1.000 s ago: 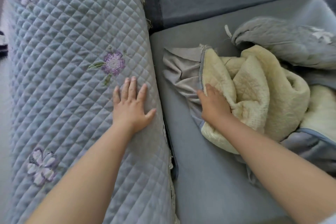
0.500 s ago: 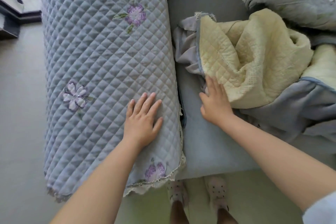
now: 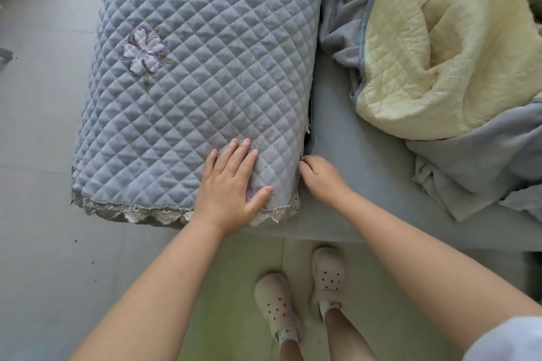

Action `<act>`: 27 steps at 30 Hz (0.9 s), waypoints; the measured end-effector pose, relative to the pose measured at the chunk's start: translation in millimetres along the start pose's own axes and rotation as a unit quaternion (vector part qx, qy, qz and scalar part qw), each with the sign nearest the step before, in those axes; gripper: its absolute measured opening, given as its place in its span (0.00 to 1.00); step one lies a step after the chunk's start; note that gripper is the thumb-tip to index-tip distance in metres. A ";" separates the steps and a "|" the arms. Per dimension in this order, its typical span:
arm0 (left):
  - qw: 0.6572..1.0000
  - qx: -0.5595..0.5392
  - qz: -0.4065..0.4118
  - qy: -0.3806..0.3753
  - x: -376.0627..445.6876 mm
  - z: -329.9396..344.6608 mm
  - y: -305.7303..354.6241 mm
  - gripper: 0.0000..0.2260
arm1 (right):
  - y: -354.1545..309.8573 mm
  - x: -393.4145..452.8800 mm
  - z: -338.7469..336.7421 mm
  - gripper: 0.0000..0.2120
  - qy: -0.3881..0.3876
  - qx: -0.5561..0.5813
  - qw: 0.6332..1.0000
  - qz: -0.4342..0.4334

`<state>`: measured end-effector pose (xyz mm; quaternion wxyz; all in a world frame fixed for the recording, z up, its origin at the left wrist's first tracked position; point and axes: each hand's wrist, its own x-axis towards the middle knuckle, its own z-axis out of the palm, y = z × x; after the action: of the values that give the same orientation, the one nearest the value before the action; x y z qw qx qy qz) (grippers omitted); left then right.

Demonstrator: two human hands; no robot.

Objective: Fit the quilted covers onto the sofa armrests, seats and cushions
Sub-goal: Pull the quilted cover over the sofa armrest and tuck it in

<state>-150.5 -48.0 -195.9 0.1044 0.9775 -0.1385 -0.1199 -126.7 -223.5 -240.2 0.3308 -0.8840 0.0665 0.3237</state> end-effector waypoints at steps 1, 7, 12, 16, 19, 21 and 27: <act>1.000 0.012 0.006 0.008 -6.7 3.8 -1.9 0.30 | -3.5 -1.3 3.4 0.15 -0.014 0.047 0.999 0.020; 0.997 0.065 0.012 0.043 -45.3 21.5 -9.3 0.27 | -17.0 -20.6 34.4 0.22 0.024 0.231 0.960 0.153; 0.984 0.126 0.052 0.116 -48.7 35.6 -21.2 0.31 | -17.7 -40.4 74.4 0.21 0.122 0.274 0.924 0.239; 0.961 0.140 0.072 0.226 -50.1 57.7 -23.7 0.25 | -6.5 -37.1 87.7 0.20 0.189 0.172 0.948 0.190; 0.944 0.160 0.080 0.278 -50.5 71.2 -25.4 0.23 | -1.6 -33.1 90.3 0.20 0.175 0.104 0.962 0.179; 0.941 0.164 0.093 0.282 -49.9 70.5 -26.1 0.22 | -4.0 -34.6 87.8 0.21 0.160 0.082 0.965 0.191; 0.963 0.114 0.081 0.231 -53.1 50.8 -21.6 0.27 | 3.0 -39.1 65.2 0.13 0.154 -0.083 0.984 0.036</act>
<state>-208.1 -20.7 -238.3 0.0306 0.9696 -0.2019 0.1345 -192.6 -188.7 -255.0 0.2299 -0.9446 0.1213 0.2003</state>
